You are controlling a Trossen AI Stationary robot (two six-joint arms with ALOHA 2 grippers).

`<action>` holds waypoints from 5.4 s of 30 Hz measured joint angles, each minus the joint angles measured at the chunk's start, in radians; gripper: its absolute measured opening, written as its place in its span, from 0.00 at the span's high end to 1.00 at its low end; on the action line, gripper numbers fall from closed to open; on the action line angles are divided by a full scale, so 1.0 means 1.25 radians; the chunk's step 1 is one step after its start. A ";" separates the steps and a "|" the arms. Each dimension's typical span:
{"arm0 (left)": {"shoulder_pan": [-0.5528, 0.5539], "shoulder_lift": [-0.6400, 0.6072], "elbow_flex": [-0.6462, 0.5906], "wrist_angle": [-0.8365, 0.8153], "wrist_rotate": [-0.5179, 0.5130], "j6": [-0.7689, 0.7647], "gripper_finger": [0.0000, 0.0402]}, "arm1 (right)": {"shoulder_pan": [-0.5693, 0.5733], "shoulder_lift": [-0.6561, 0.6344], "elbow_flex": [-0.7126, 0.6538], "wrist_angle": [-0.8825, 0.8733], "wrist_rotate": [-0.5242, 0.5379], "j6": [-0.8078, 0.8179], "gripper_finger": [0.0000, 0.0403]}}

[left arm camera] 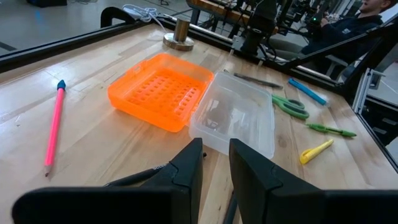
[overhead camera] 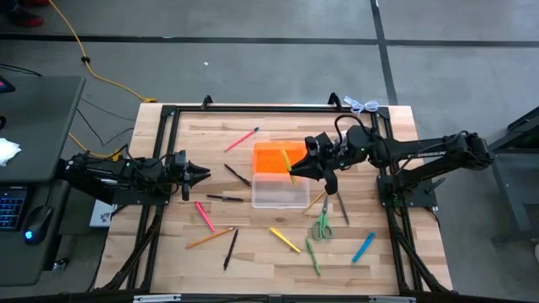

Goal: Pick & place school supplies into a supply box
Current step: Put the yellow pen into the container

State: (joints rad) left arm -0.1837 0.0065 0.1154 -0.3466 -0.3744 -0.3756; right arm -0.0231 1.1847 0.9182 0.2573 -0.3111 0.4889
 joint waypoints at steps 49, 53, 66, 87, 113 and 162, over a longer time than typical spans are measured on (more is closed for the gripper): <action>0.000 0.000 0.000 0.001 0.000 0.000 0.72 | -0.004 0.242 -0.027 0.055 -0.045 0.063 0.93; 0.000 0.000 0.000 0.001 0.000 0.000 0.72 | -0.005 0.258 -0.027 0.109 -0.071 0.072 0.93; 0.000 0.000 0.000 0.001 0.000 0.000 0.72 | -0.019 0.258 -0.027 0.357 -0.180 0.140 0.93; 0.000 0.000 0.001 0.001 0.000 0.000 0.72 | -0.019 0.258 -0.027 0.799 -0.332 0.258 0.93; 0.000 0.000 0.001 0.001 0.000 0.000 0.72 | -0.019 0.257 -0.027 0.802 -0.329 0.275 0.94; 0.000 0.000 0.001 0.006 -0.051 -0.126 0.72 | -0.011 0.257 -0.027 -0.277 0.030 -0.019 0.95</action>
State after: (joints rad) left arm -0.1837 0.0067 0.1162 -0.3386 -0.4377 -0.5327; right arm -0.0368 1.5063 0.8848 -0.0887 -0.2734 0.4648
